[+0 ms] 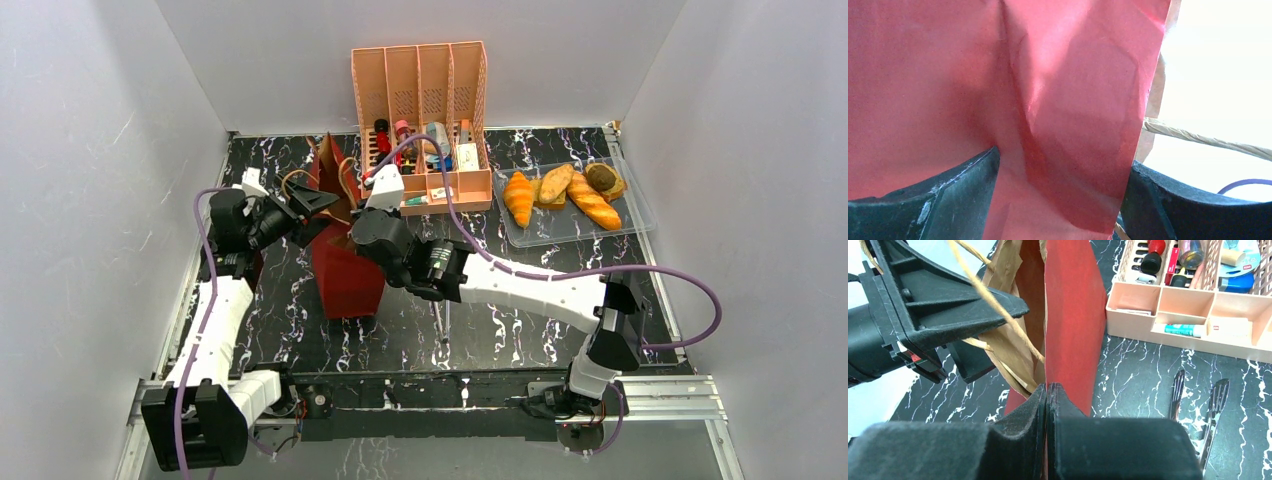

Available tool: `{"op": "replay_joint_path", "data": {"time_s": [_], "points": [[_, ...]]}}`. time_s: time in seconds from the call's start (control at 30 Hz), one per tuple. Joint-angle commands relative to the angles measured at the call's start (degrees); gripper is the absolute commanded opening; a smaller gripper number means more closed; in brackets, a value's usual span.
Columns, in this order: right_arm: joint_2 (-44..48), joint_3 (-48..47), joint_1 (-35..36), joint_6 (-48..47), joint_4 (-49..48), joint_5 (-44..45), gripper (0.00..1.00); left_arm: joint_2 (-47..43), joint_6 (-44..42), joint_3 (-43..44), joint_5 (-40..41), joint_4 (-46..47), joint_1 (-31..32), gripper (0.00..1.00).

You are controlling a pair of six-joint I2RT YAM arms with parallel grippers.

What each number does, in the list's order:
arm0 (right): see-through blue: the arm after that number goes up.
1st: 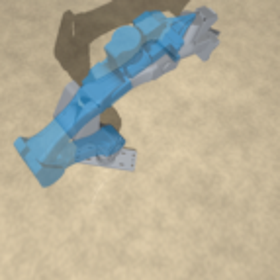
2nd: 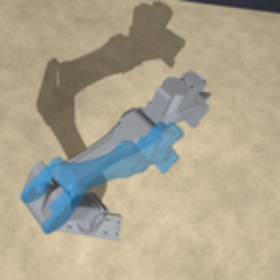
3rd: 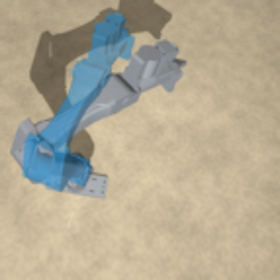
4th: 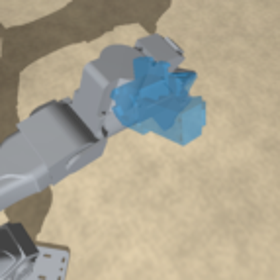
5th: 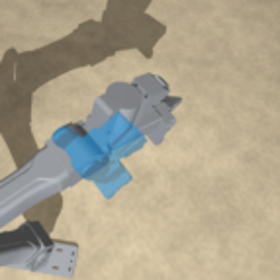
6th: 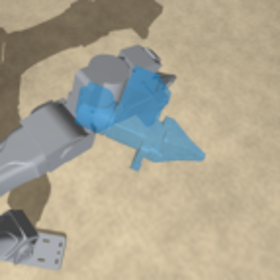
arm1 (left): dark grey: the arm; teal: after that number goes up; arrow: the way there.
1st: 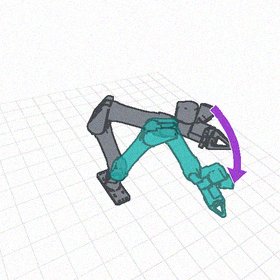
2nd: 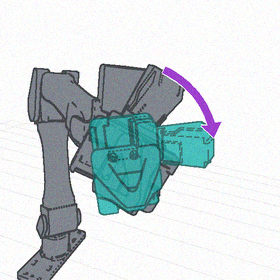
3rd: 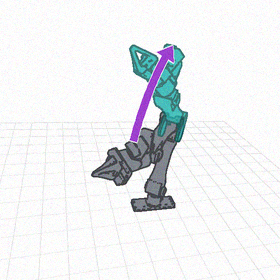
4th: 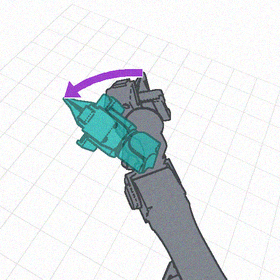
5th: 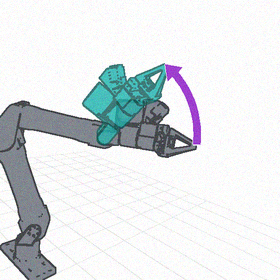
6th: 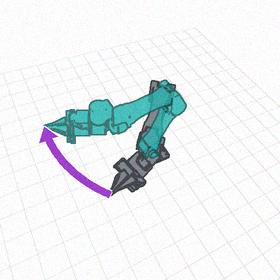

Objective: Take the fake bread out of the paper bag
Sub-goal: Place the clamp at the center of the board.

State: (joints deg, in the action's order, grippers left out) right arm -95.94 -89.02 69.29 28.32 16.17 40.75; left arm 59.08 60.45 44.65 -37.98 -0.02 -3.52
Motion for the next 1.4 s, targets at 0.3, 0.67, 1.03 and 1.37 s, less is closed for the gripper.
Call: {"op": "replay_joint_path", "data": {"time_s": [0.3, 0.67, 1.03, 1.37], "points": [[5.4, 3.0, 2.9, -1.1, -7.3, 4.7, 0.00, -5.7, 18.0, -7.1, -0.4, 14.6, -0.1, 0.81], [3.1, 1.5, 5.0, -2.6, -8.9, 5.5, 0.00, -5.1, 24.4, -8.2, -3.2, 21.7, -0.1, 0.82], [-2.7, -5.9, 5.3, -6.9, -9.3, 5.7, 0.00, -2.0, 23.4, -8.8, -11.6, 26.9, 0.2, 0.82], [-4.9, -9.7, 3.7, -10.7, -10.0, 8.2, 0.00, -1.9, 21.4, -9.0, -16.6, 28.7, 0.2, 0.79]]}}
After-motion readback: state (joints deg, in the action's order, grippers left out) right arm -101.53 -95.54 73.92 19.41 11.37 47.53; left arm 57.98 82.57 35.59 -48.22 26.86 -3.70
